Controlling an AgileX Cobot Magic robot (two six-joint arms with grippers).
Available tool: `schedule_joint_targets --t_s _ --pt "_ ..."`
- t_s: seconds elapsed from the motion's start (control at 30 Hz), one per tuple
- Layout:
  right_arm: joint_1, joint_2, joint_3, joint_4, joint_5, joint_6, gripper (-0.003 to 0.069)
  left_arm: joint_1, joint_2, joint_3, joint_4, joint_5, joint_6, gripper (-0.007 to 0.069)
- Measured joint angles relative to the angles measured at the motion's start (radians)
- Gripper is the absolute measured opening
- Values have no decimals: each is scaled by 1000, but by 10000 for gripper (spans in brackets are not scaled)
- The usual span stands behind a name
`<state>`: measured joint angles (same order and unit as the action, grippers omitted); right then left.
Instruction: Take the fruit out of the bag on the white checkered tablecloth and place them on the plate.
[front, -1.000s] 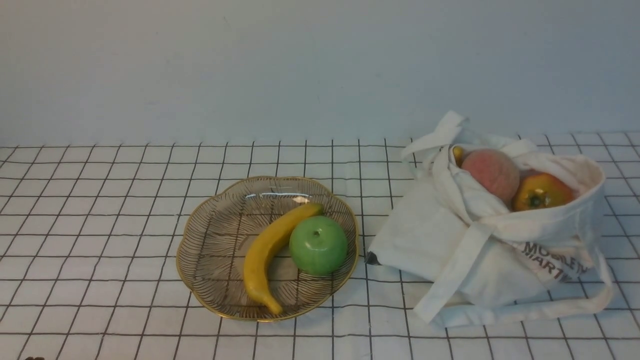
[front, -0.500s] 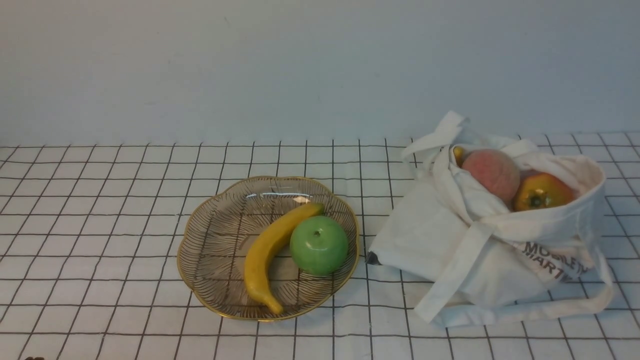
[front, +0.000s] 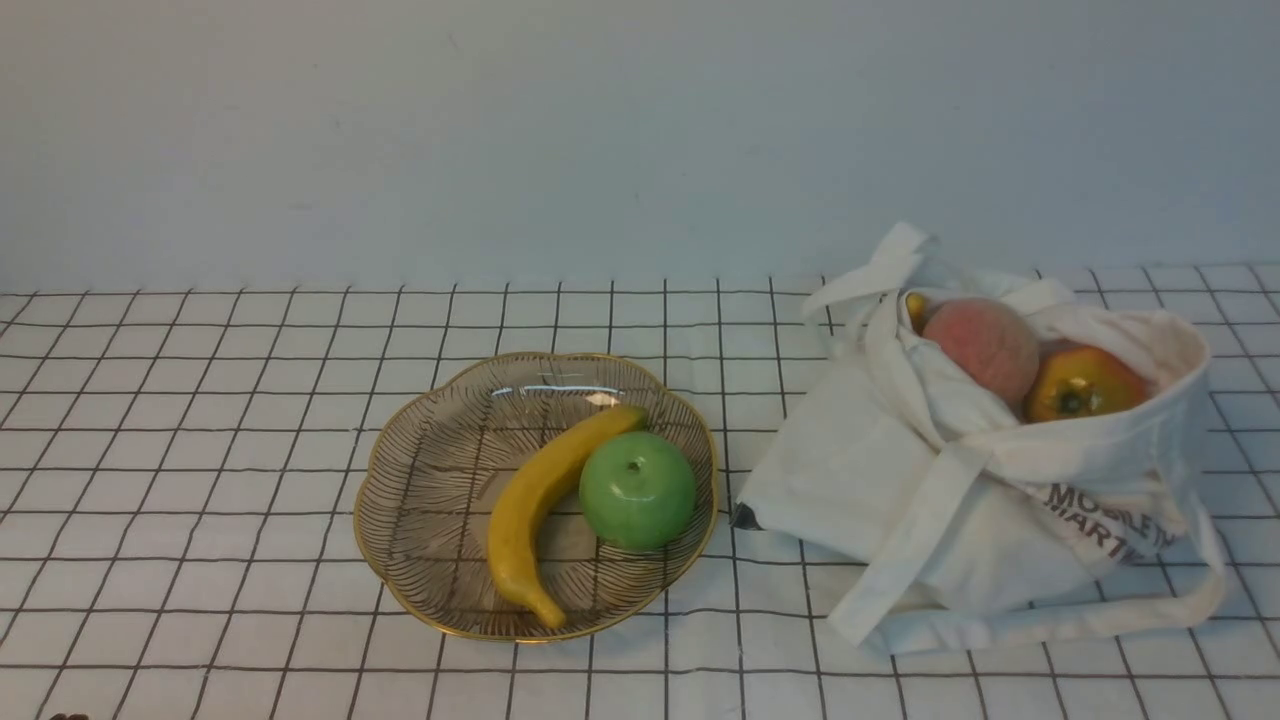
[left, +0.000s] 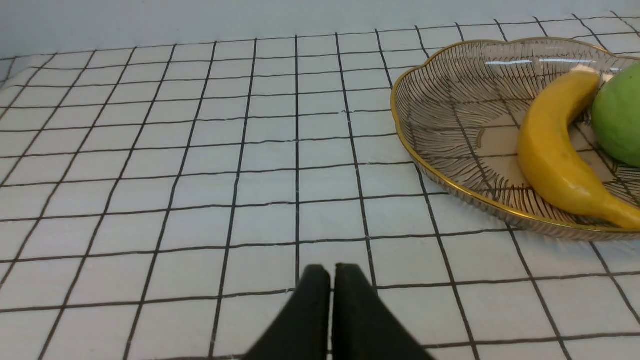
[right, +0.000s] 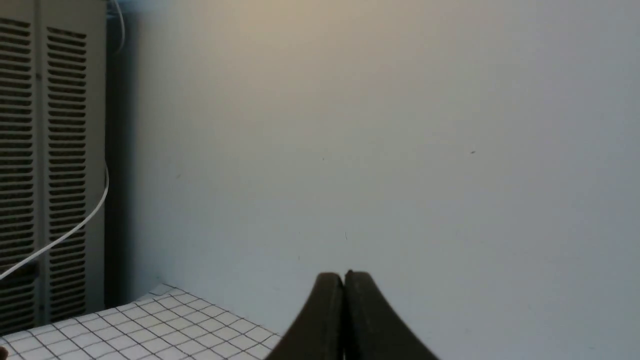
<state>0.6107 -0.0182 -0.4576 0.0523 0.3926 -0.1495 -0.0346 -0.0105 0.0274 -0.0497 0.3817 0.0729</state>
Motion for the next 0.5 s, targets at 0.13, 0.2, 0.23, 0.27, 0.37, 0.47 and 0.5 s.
schedule_joint_targets --t_s 0.13,0.2,0.23,0.27,0.37,0.47,0.5 --pt "-149 0 84 1 -4 -3 -14 0 0 0 0 0 0 -8" --pt "-201 0 112 1 -4 -3 -14 0 0 0 0 0 0 -8" --pt "-254 0 137 -1 -4 -4 -14 0 0 0 0 0 0 -8" --pt "-337 0 191 -8 -4 -7 -14 0 0 0 0 0 0 -8" --pt "-466 0 292 -16 -3 -8 -14 0 0 0 0 0 0 -8" --pt "-567 1 394 -14 -1 -7 -14 0 0 0 0 0 0 -8" --pt "-596 2 429 -11 2 -7 -14 0 0 0 0 0 0 -8"
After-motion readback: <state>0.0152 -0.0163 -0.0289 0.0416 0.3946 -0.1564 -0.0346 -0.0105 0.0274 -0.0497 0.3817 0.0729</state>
